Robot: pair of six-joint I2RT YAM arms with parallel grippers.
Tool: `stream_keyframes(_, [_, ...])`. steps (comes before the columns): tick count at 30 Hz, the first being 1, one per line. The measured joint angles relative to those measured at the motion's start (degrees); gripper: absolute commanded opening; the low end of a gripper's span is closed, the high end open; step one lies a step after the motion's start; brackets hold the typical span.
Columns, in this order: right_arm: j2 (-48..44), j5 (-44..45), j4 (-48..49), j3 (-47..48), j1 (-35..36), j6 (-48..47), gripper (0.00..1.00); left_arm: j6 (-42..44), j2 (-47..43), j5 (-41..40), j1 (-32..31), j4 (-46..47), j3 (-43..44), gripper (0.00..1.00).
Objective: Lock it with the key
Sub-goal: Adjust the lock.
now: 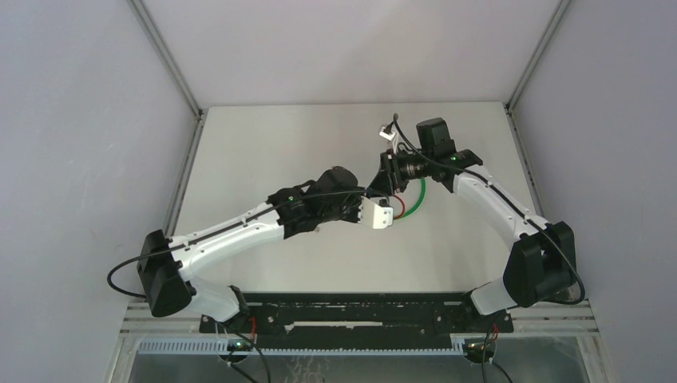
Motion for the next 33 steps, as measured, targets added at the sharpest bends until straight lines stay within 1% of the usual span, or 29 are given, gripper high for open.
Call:
stream_keyframes(7, [0.61, -0.44, -1.38, 1.9, 0.37, -1.22, 0.28, 0.48, 0.0, -0.42, 0.0, 0.0, 0.0, 0.0])
stream_keyframes(14, [1.51, -0.7, -2.01, 1.9, 0.96, -1.66, 0.26, 0.61, 0.09, -1.14, -0.07, -0.02, 0.0, 0.0])
stream_keyframes(16, [1.68, -0.83, -2.1, 1.9, 1.05, -1.7, 0.24, 0.66, 0.09, -1.36, -0.07, -0.02, 0.0, 0.0])
stream_keyframes(18, [1.73, -0.9, -2.25, 1.9, 1.05, -1.81, 0.19, 0.7, 0.09, -1.46, -0.09, 0.0, 0.0, 0.0])
stream_keyframes(23, [1.73, -1.2, -2.34, 1.92, 1.09, -2.08, 0.01, 0.85, 0.15, -1.73, -0.11, 0.0, 0.0, 0.0])
stream_keyframes(27, [1.73, -0.85, -2.34, 1.92, 1.09, -2.08, 0.0, 0.85, 0.37, -2.12, -0.15, 0.07, 0.0, 0.0])
stream_keyframes(30, [1.73, -0.26, -2.34, 1.92, 1.09, -2.08, 0.0, 0.61, 0.76, -2.82, -0.17, 0.42, 0.0, 0.06])
stream_keyframes(33, [1.73, 0.44, -2.4, 1.92, 1.07, -2.14, 0.0, 0.09, 1.33, -3.54, -0.26, 0.81, 0.0, 0.16])
